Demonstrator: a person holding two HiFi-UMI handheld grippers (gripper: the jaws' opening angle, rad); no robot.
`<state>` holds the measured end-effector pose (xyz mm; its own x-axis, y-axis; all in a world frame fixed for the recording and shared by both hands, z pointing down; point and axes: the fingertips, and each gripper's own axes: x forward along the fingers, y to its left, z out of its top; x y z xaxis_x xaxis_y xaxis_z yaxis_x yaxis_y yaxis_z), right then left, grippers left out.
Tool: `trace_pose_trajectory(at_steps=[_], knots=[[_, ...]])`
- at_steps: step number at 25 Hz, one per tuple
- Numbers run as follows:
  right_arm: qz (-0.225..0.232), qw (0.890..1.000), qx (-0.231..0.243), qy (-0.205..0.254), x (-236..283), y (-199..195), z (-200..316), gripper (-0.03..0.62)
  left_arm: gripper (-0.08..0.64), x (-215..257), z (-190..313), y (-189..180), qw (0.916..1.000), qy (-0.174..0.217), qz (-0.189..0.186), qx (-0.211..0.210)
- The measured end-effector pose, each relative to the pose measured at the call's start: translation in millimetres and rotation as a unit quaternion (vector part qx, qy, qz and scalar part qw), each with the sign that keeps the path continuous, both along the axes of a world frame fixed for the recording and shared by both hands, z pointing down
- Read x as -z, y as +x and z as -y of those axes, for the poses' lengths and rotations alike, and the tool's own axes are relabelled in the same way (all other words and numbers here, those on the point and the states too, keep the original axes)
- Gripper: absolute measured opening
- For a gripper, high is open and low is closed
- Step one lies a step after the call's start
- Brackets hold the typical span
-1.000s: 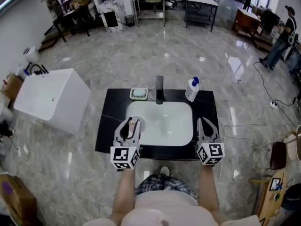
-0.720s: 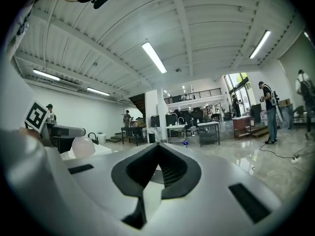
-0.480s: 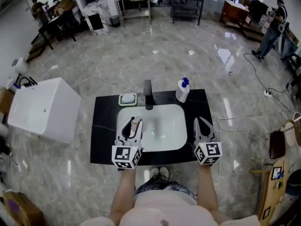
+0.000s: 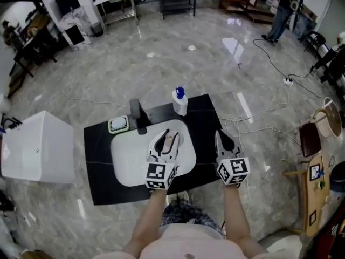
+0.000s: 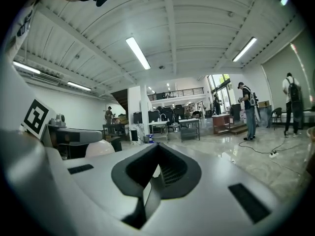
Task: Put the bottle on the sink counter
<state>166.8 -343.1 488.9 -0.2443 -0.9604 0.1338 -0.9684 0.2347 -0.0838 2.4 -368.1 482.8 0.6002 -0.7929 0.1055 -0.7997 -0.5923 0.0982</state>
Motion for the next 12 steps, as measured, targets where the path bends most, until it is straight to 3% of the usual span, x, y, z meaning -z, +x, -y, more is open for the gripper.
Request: trace_pose_trajectory(at_steps=[5,12], knots=[[-0.002,1.000,-0.017,0.000,-13,27,36,0.015,0.146,-16,37,67,0.9994,-0.007,-0.015,-0.031],[-0.004,1.000,-0.014,-0.010,-34,55,104,0.015,0.146,-43,94,128,0.9994,-0.017,-0.012,-0.027]])
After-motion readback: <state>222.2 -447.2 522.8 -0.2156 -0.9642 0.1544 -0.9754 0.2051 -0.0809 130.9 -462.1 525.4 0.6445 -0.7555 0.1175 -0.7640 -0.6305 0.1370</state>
